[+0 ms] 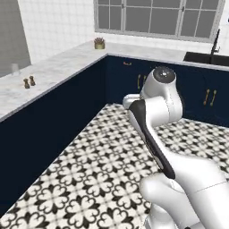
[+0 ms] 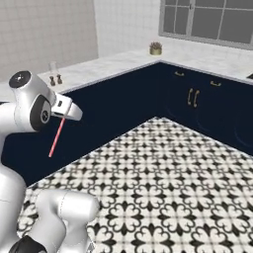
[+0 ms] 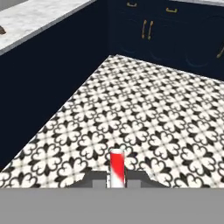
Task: Take a straw from the drawer in front and place it inside the glass cup on the dining counter.
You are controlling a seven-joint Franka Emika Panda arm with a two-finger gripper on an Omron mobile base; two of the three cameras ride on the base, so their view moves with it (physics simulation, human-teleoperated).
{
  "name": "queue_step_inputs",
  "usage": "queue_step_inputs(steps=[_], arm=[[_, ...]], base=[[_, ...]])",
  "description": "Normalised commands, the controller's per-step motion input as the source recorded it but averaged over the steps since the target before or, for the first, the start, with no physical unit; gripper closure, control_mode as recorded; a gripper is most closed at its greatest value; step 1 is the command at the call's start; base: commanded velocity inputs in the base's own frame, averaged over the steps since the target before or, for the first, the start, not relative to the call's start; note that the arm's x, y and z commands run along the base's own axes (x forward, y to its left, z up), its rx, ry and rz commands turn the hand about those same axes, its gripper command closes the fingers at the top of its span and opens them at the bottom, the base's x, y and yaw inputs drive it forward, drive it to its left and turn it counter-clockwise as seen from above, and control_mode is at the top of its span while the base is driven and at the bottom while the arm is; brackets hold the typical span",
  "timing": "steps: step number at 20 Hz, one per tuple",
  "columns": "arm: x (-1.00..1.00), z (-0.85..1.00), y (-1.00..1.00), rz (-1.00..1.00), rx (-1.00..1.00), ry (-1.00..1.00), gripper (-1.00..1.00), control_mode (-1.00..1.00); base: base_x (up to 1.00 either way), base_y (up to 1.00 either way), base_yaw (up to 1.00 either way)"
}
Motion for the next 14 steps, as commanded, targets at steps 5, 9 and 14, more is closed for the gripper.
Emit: queue_step_inputs(steps=[5,9,14], arm=[[0.00,0.00,0.00,0.00,0.00,0.00,1.00,1.00],[0.00,0.00,0.00,0.00,0.00,0.00,1.00,1.00],[0.00,0.00,0.00,0.00,0.00,0.00,1.00,1.00]], base=[[-0.02,1.00,0.10],[-0.28,1.00,0.04],[-0.30,1.00,0.00]])
